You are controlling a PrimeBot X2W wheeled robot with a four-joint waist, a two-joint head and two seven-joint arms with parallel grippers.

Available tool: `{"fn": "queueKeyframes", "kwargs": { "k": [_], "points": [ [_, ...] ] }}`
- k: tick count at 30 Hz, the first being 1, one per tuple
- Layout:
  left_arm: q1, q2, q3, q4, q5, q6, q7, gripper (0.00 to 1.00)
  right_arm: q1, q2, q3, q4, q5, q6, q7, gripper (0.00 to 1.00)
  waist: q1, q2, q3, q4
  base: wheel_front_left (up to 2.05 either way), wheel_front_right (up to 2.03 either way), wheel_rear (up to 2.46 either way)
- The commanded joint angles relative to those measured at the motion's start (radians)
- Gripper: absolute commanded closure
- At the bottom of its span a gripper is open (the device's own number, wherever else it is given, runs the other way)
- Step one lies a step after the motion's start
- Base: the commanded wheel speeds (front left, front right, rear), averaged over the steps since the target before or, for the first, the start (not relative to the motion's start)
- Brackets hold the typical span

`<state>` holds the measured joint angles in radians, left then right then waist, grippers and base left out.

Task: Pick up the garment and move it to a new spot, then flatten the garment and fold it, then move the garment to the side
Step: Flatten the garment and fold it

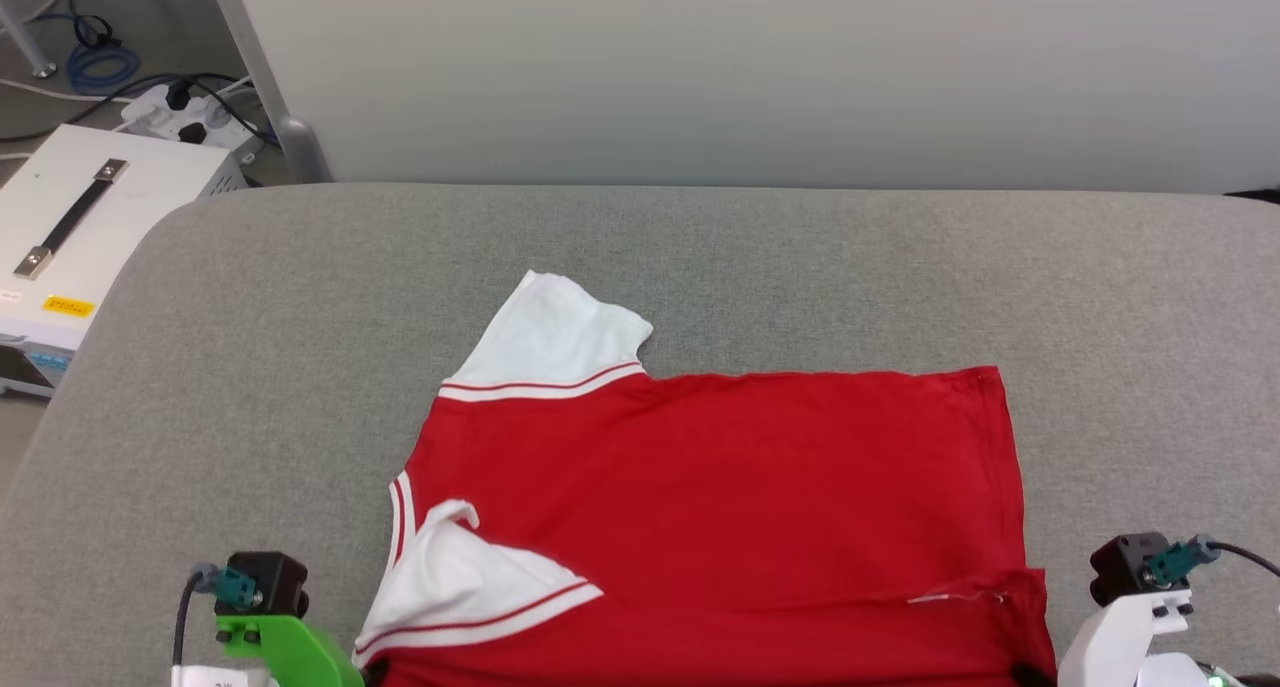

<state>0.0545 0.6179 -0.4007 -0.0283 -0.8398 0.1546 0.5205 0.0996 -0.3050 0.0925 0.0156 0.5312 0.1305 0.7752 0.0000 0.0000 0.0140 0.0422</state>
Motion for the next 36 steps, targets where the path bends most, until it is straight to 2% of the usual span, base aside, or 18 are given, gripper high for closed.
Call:
{"fn": "queueKeyframes", "kwargs": {
  "k": [1,7,8,9,10,11,18,24,29,36],
  "points": [
    [0.03,0.004,0.003,0.001,-0.015,0.007,0.002,1.0,0.025,0.01,-0.011,-0.008,-0.003,0.0,0.006,1.0,0.0,0.0,-0.022,-0.004,0.0,0.0,0.0],
    [0.051,-0.04,-0.018,0.042,-0.031,-0.004,-0.019,1.0,0.089,0.07,-0.052,0.009,-0.026,0.0,-0.008,1.0,0.0,0.0,-0.015,-0.002,0.0,0.0,0.0],
    [0.046,-0.045,-0.02,0.05,-0.027,-0.005,-0.026,1.0,0.091,0.077,-0.055,0.013,-0.027,0.0,-0.016,0.9,0.0,0.0,-0.013,-0.002,0.0,0.0,0.0],
    [0.037,-0.059,-0.022,0.065,-0.029,-0.008,-0.033,0.84,0.094,0.09,-0.063,0.021,-0.028,0.0,-0.034,0.24,0.0,0.0,-0.011,-0.002,0.0,0.0,0.0],
    [0.031,-0.066,-0.024,0.075,-0.032,-0.011,-0.035,0.64,0.095,0.099,-0.07,0.024,-0.03,0.0,-0.054,0.0,0.0,0.0,-0.01,-0.002,0.0,0.0,0.0],
    [0.022,-0.071,-0.026,0.086,-0.03,-0.015,-0.04,0.0,0.094,0.109,-0.078,0.026,-0.033,0.0,-0.083,0.0,0.0,0.0,-0.009,-0.001,0.0,0.0,0.0],
    [-0.041,-0.071,-0.016,0.116,0.021,-0.027,-0.115,0.0,0.081,0.141,-0.099,-0.01,-0.088,0.0,-0.352,0.0,0.0,0.0,-0.017,-0.005,0.0,0.0,0.0],
    [-0.125,-0.086,0.007,0.107,0.102,-0.013,-0.248,0.0,0.061,0.149,-0.127,-0.08,-0.179,0.0,-0.569,0.0,0.0,0.0,-0.013,-0.021,0.0,0.0,0.0],
    [-0.206,-0.115,0.027,0.119,0.154,0.0,-0.359,0.0,0.018,0.17,-0.143,-0.148,-0.236,0.0,-0.637,0.0,0.0,0.0,0.03,-0.046,0.0,0.0,0.0],
    [-0.388,-0.139,0.067,0.17,0.211,0.005,-0.486,0.0,-0.104,0.188,-0.128,-0.239,-0.264,0.0,-0.676,0.0,0.0,0.0,0.185,-0.115,0.0,0.0,0.0]
  ]
}}
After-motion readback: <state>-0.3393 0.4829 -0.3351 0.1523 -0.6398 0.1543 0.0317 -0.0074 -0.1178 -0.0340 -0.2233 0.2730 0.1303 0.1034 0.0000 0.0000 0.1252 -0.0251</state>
